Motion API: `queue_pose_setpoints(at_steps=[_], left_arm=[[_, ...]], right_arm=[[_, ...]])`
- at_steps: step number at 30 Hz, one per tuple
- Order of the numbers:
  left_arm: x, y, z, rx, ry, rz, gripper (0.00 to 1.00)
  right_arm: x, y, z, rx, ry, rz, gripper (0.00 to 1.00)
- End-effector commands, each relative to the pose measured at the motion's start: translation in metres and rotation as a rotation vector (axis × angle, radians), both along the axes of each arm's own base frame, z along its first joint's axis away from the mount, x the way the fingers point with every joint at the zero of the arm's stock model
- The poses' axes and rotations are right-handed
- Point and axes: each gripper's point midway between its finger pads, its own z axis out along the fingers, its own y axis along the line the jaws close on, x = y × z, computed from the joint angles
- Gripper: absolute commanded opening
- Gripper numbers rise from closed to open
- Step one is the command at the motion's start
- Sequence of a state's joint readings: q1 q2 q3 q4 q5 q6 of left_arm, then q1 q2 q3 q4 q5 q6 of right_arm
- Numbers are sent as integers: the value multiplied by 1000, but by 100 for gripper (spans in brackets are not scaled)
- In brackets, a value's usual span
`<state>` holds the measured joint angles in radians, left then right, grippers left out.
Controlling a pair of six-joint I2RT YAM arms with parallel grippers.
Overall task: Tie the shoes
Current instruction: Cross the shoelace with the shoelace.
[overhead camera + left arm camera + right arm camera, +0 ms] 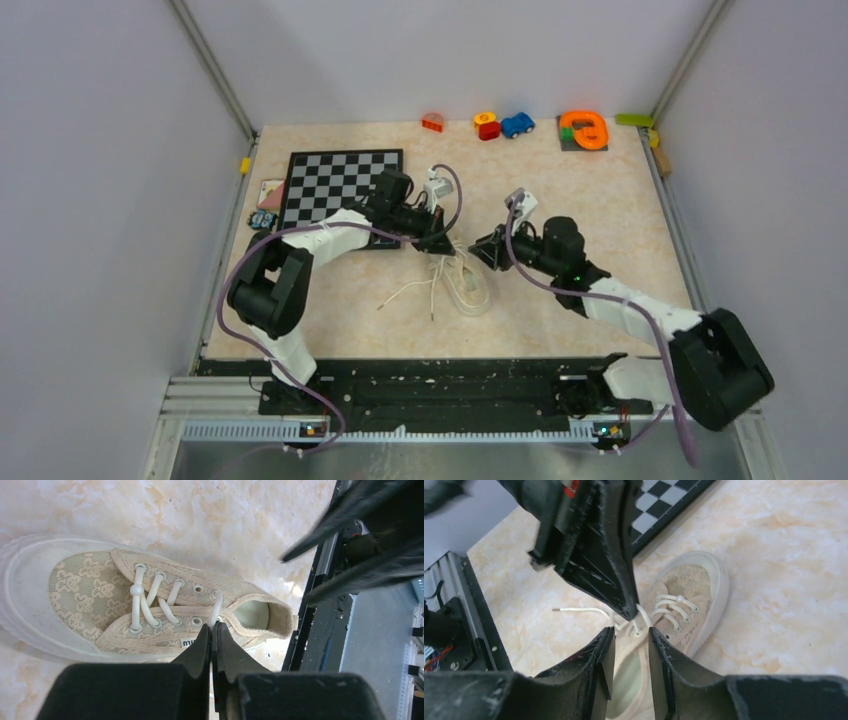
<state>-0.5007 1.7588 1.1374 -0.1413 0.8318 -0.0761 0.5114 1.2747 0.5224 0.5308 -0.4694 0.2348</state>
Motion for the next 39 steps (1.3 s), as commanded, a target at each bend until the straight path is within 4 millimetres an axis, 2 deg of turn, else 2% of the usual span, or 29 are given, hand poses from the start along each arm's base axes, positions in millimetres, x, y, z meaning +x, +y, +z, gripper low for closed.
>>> queue_pose_setpoints(at_steps=[1, 3, 8, 13, 15, 17, 21, 27, 34, 37, 39], left_arm=[[9, -3, 21, -18, -45, 16, 0], [8, -2, 19, -13, -42, 17, 0], [9, -4, 20, -34, -33, 17, 0], [9, -6, 26, -52, -32, 14, 0], [9, -7, 25, -51, -28, 13, 0], [8, -6, 21, -46, -21, 11, 0], [8, -5, 18, -38, -18, 12, 0], [8, -6, 16, -34, -14, 5, 0], [8, -7, 14, -31, -1, -2, 0], [8, -7, 13, -30, 0, -2, 0], [7, -6, 12, -25, 3, -1, 0]], right_arm=[[-29, -1, 10, -77, 28, -100, 33], [-41, 2, 5, -123, 85, -228, 33], [-84, 34, -15, -116, 215, -322, 38], [-100, 68, -50, -178, 279, -349, 41], [-99, 79, -64, -214, 277, -360, 42], [-94, 87, -69, -221, 265, -392, 42], [-79, 87, -81, -274, 267, -511, 41], [-78, 101, -104, -321, 280, -493, 40], [-76, 91, -127, -405, 275, -529, 36], [-78, 93, -137, -439, 275, -508, 28], [-80, 96, -138, -459, 275, -482, 12]])
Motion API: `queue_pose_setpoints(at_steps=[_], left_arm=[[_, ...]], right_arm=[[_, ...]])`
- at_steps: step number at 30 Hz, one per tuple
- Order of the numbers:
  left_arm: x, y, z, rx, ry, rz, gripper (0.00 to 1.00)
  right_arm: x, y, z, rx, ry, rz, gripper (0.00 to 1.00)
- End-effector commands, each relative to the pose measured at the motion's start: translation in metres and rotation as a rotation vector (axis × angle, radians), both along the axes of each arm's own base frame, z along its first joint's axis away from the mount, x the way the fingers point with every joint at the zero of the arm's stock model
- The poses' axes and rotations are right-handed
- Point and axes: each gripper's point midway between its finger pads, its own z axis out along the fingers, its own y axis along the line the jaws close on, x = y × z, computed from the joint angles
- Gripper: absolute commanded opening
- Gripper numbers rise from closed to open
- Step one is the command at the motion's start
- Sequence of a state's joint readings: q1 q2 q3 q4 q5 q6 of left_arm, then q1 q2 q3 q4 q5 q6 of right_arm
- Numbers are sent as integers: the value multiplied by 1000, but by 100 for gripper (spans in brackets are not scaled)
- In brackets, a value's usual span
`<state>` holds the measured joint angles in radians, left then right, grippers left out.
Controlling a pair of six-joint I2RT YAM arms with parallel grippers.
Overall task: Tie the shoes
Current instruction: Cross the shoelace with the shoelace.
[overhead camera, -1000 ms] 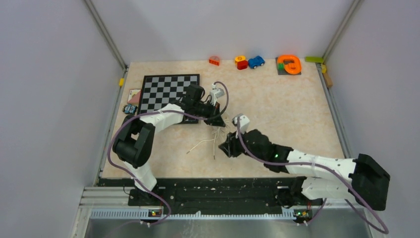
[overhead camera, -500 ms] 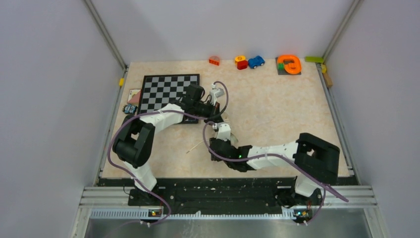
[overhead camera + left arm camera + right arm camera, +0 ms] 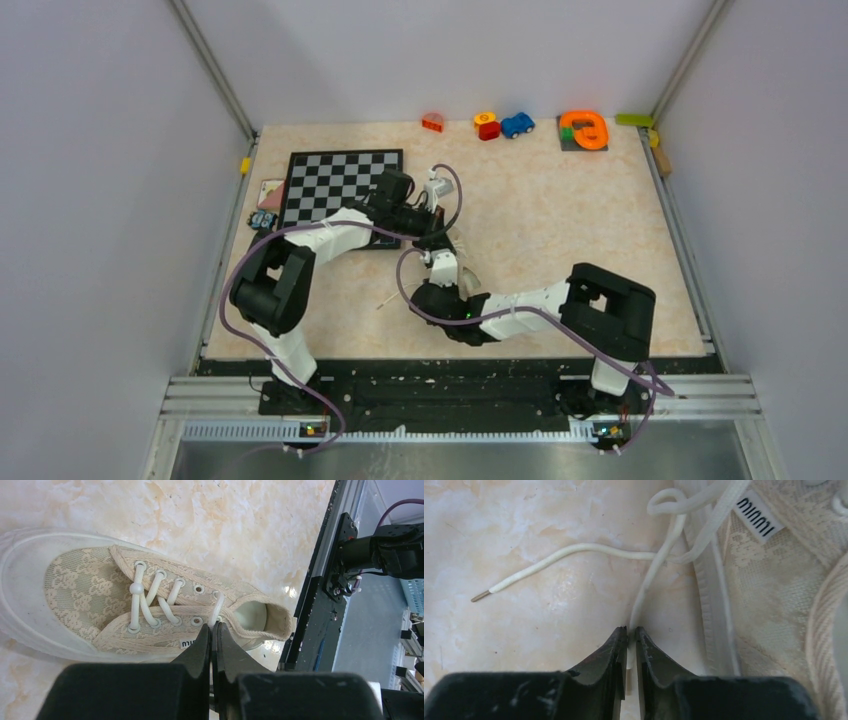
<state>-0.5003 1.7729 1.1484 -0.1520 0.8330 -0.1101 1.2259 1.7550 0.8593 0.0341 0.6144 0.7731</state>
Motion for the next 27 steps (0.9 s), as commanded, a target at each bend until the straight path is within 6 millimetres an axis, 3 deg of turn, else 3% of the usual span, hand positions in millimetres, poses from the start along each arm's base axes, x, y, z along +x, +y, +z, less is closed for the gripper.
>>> queue_pose_setpoints(at_steps=[1, 3, 7, 12, 18, 27], left_arm=[[7, -5, 13, -26, -39, -18, 0], [7, -5, 12, -24, -38, -20, 0], [7, -6, 12, -28, -27, -27, 0], [5, -7, 12, -32, -8, -37, 0], [3, -8, 12, -36, 21, -49, 0], [3, -11, 12, -49, 44, -58, 0]], right_arm=[[-5, 10, -1, -32, 12, 55, 2], [-5, 11, 20, -10, -24, 108, 0], [-9, 12, 84, 70, -166, 273, 0], [-5, -9, 149, 134, -335, 413, 0], [26, -36, 160, 239, -399, 522, 0], [20, -39, 177, 449, -616, 811, 0]])
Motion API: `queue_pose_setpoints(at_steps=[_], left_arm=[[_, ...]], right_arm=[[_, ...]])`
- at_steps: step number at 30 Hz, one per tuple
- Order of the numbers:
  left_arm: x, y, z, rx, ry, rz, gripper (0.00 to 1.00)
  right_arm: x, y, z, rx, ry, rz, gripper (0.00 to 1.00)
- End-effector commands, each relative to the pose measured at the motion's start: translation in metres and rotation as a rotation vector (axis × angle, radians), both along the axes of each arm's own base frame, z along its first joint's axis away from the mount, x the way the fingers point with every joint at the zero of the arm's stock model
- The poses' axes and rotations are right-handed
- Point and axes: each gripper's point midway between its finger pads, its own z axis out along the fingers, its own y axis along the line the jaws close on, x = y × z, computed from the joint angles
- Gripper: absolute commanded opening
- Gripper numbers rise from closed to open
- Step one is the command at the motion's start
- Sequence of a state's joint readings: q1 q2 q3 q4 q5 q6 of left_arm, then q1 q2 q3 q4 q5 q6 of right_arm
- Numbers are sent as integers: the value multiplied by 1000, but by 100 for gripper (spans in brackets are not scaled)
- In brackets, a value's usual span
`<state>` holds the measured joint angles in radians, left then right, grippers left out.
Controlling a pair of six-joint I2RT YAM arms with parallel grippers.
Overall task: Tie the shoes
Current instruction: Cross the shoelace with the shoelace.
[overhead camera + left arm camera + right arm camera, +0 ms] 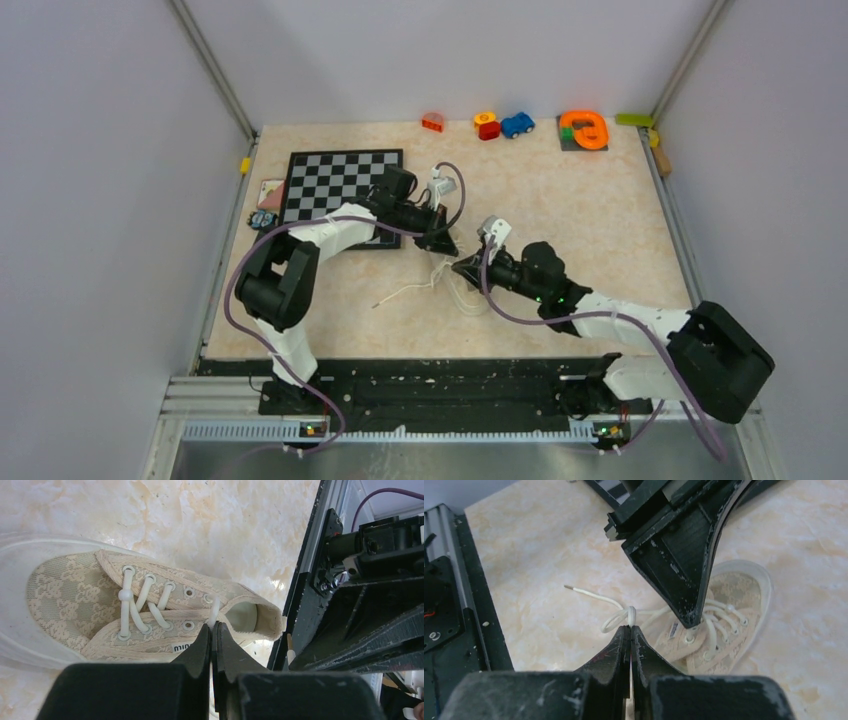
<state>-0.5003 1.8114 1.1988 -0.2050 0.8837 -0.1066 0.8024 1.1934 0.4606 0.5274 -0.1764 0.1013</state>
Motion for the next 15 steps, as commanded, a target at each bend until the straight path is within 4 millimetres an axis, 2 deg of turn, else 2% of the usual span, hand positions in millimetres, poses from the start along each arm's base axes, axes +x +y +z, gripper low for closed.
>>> queue_pose_setpoints(at_steps=[1, 7, 11, 15], left_arm=[[6, -7, 10, -39, -2, -21, 0], [6, -5, 7, -33, 9, -20, 0], [8, -4, 7, -34, 8, -18, 0], [7, -4, 7, -38, 12, -24, 0]], right_arm=[[-6, 12, 50, 212, -202, 236, 0], [-6, 21, 32, 177, -237, 398, 0], [-1, 25, 30, 174, -243, 535, 0], [6, 19, 31, 211, -285, 585, 0]])
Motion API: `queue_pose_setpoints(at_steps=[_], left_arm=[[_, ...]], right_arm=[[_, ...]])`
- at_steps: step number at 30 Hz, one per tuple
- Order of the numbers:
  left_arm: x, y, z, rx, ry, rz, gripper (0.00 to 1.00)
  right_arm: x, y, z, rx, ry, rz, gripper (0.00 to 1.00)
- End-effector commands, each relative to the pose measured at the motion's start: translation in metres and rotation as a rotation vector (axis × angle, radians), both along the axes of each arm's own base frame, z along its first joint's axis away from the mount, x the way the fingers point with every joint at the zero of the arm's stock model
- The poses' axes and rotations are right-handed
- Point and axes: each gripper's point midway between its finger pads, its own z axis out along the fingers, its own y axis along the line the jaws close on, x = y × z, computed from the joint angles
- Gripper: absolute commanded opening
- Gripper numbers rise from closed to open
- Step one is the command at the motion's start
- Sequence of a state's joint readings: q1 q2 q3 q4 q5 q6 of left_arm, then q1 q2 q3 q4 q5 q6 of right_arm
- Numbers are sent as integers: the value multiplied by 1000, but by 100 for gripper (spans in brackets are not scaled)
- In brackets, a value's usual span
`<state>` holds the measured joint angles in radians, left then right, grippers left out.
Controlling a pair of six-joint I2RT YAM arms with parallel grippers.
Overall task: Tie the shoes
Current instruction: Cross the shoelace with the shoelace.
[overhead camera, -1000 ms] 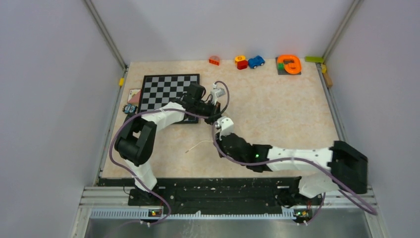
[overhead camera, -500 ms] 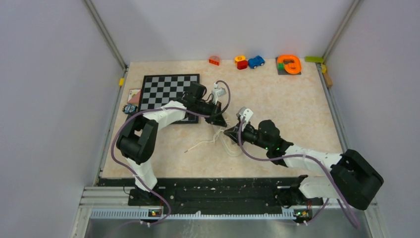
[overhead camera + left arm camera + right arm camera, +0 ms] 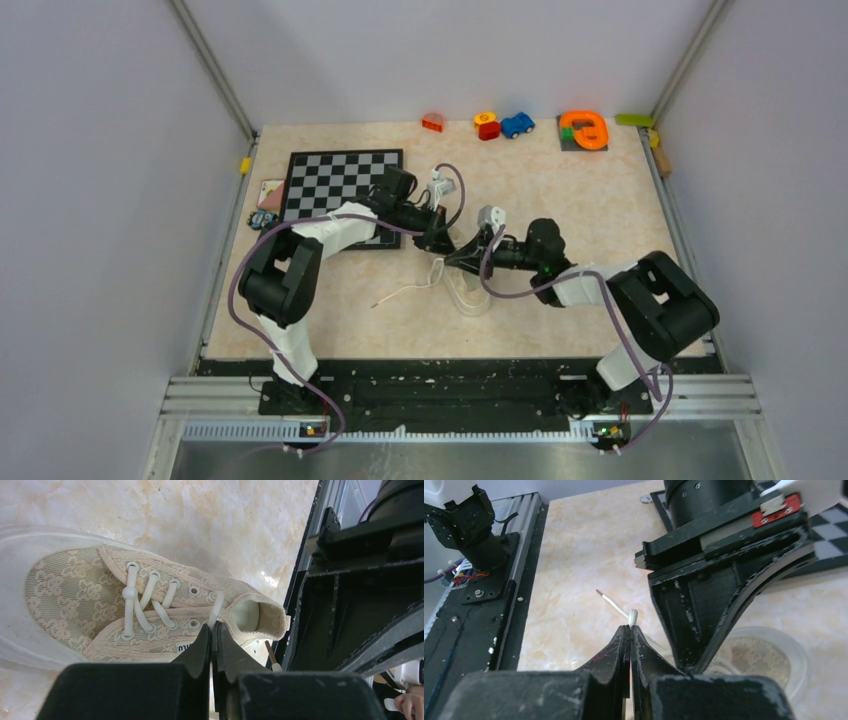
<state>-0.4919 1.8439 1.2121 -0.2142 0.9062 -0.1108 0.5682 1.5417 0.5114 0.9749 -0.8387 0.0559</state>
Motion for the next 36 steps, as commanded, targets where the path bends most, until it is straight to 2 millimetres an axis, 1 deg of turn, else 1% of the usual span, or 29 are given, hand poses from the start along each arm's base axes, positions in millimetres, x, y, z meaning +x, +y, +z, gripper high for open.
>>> queue_pose_setpoints(at_steps=[1, 6, 10, 14, 22, 26, 29, 33, 36], left_arm=[[6, -4, 13, -37, -24, -20, 0], [6, -4, 12, -36, -18, -23, 0], [6, -4, 12, -40, -12, -26, 0], [6, -4, 12, -41, -10, -30, 0], [5, -5, 11, -41, -5, -34, 0], [6, -4, 11, -40, -5, -34, 0], [5, -4, 12, -42, -3, -36, 0], [5, -5, 11, -44, 3, -37, 0], [5, -5, 12, -47, 3, -38, 0]], right_arm=[[-2, 0, 34, 111, -191, 158, 0], [9, 1, 18, 75, -185, 191, 0], [17, 0, 12, 72, -196, 200, 0], [29, -1, 1, 32, -224, 195, 0], [50, -10, -7, 11, -266, 189, 0], [53, -17, -14, 3, -261, 192, 0], [53, -20, -23, -22, -263, 192, 0], [49, -19, -18, 12, -270, 203, 0], [42, -19, -13, 39, -286, 227, 0]])
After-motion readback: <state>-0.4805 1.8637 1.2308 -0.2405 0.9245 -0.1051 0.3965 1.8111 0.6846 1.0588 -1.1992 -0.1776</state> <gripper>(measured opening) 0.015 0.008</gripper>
